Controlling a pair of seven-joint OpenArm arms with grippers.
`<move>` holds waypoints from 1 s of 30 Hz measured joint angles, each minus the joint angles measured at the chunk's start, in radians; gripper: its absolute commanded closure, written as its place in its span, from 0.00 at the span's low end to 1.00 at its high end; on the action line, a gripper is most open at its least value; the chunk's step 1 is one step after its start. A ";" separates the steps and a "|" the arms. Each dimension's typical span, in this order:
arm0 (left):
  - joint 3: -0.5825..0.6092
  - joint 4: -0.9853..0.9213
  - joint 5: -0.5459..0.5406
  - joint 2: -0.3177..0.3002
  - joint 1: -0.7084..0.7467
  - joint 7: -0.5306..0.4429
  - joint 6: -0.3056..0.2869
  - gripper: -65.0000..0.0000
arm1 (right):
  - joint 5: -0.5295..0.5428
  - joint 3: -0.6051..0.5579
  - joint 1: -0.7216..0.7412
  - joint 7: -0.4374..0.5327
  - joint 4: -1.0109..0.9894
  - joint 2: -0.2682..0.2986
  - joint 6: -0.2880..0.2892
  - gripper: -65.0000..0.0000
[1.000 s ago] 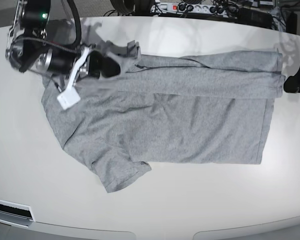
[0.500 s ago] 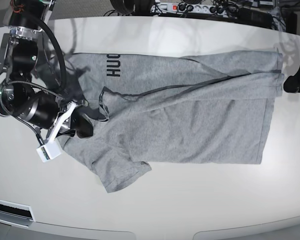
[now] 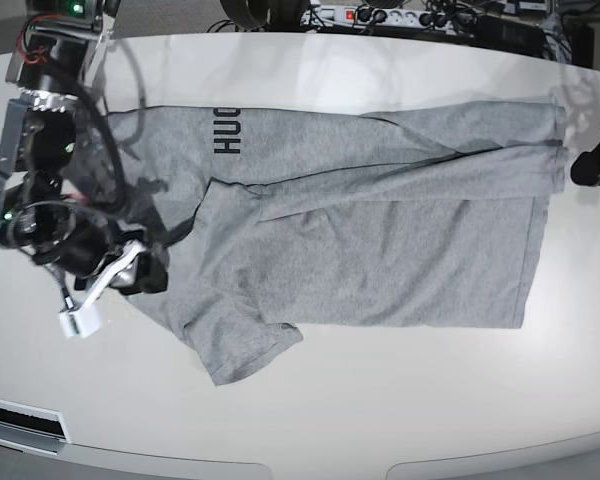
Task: Layout the t-shirt on the table in an organized manner, then fold the t-shirt properly
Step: 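Move the right gripper to the folded edge near the black print and grasp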
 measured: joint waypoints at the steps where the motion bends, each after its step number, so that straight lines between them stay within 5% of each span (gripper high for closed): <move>1: 0.000 0.000 0.000 -0.005 0.000 -0.002 0.001 0.49 | 0.064 0.023 0.004 -0.057 0.016 0.009 0.019 0.58; 4: 0.000 0.000 -0.008 -0.010 0.000 0.001 0.000 0.59 | 0.282 0.068 -0.002 -0.229 0.051 0.048 0.050 0.68; 7: 0.000 0.016 -0.055 -0.007 0.000 0.038 0.000 0.95 | 0.450 0.058 -0.048 -0.328 0.052 0.091 0.053 1.00; 10: 0.000 0.099 -0.064 -0.002 0.000 0.060 0.000 1.00 | 0.481 -0.010 -0.145 -0.337 0.052 0.111 0.050 1.00; 14: 0.023 0.223 -0.042 -0.004 0.000 0.052 -0.002 1.00 | 0.296 -0.095 -0.207 -0.240 0.052 0.113 0.051 1.00; 18: 0.171 0.283 0.222 -0.006 -0.001 -0.060 -0.003 1.00 | -0.064 -0.159 -0.243 -0.008 0.052 0.115 0.050 1.00; 21: 0.304 0.290 0.357 -0.002 0.000 -0.194 0.000 1.00 | -0.148 -0.199 -0.268 0.048 0.052 0.116 0.049 1.00; 23: 0.390 0.290 0.450 0.001 -0.008 -0.261 0.063 1.00 | -0.200 -0.222 -0.267 0.061 0.052 0.115 0.024 1.00; 26: 0.486 0.287 0.618 0.047 -0.045 -0.267 0.106 1.00 | -0.302 -0.227 -0.267 0.130 0.052 0.116 -0.015 1.00; 30: 0.540 0.272 0.720 0.115 -0.047 -0.329 0.163 1.00 | -0.308 -0.227 -0.266 0.168 0.045 0.116 -0.037 1.00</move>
